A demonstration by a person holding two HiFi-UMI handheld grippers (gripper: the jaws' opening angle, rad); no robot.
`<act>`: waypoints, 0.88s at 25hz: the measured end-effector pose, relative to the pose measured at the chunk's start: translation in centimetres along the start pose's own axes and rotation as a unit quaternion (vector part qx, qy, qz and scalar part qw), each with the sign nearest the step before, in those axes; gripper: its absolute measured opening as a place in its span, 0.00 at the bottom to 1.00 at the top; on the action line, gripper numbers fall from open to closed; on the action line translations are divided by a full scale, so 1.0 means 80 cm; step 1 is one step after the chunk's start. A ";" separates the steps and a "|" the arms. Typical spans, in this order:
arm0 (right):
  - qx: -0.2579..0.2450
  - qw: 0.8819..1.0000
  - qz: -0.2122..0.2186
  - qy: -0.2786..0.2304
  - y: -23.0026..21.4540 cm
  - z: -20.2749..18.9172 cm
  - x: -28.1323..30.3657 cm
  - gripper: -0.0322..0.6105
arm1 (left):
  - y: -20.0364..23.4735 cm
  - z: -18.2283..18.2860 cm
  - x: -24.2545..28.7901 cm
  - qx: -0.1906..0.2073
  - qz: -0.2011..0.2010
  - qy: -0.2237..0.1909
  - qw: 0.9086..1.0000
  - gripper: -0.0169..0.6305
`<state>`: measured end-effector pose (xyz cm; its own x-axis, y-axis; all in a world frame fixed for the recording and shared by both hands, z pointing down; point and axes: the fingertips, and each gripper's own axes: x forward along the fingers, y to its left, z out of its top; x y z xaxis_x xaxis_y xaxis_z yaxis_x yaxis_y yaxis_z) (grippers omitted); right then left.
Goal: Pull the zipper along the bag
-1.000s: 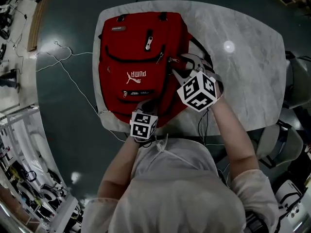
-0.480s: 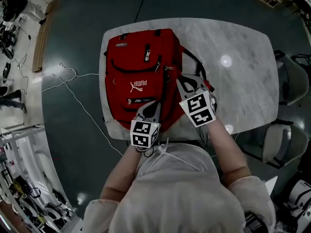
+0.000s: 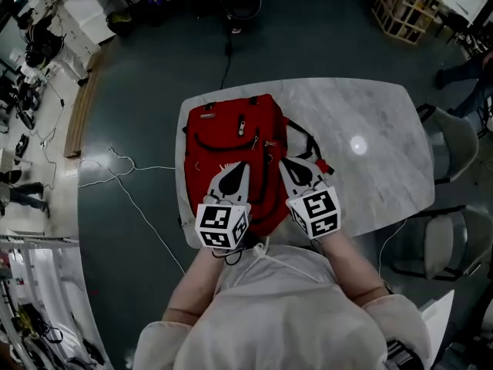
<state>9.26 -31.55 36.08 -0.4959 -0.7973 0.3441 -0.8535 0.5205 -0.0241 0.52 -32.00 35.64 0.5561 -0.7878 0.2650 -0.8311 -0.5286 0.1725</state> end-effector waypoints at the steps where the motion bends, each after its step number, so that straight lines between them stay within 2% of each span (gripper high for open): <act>1: -0.002 1.000 0.000 -0.007 0.007 0.006 -0.003 0.09 | -0.001 0.014 -0.004 0.009 -0.001 -0.013 1.000 0.06; 5: -0.029 0.999 -0.006 -0.034 0.024 0.028 -0.013 0.09 | -0.011 0.063 -0.024 0.046 -0.013 -0.071 0.996 0.06; 8: -0.028 0.998 -0.012 -0.050 0.027 0.034 -0.016 0.09 | -0.014 0.084 -0.037 0.073 -0.015 -0.097 0.992 0.06; 15: -0.043 0.996 -0.025 -0.069 0.037 0.048 -0.018 0.09 | 0.004 0.083 -0.046 0.073 -0.004 -0.091 0.993 0.06; 22: -0.048 0.996 -0.034 -0.072 0.045 0.056 -0.020 0.09 | 0.003 0.089 -0.050 0.075 -0.014 -0.099 0.992 0.06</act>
<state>6.26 -29.79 31.27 -0.4619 -0.8632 0.2038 -0.8699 0.4857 0.0858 -1.85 -31.20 27.90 0.5806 -0.8114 0.0677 -0.8141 -0.5799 0.0305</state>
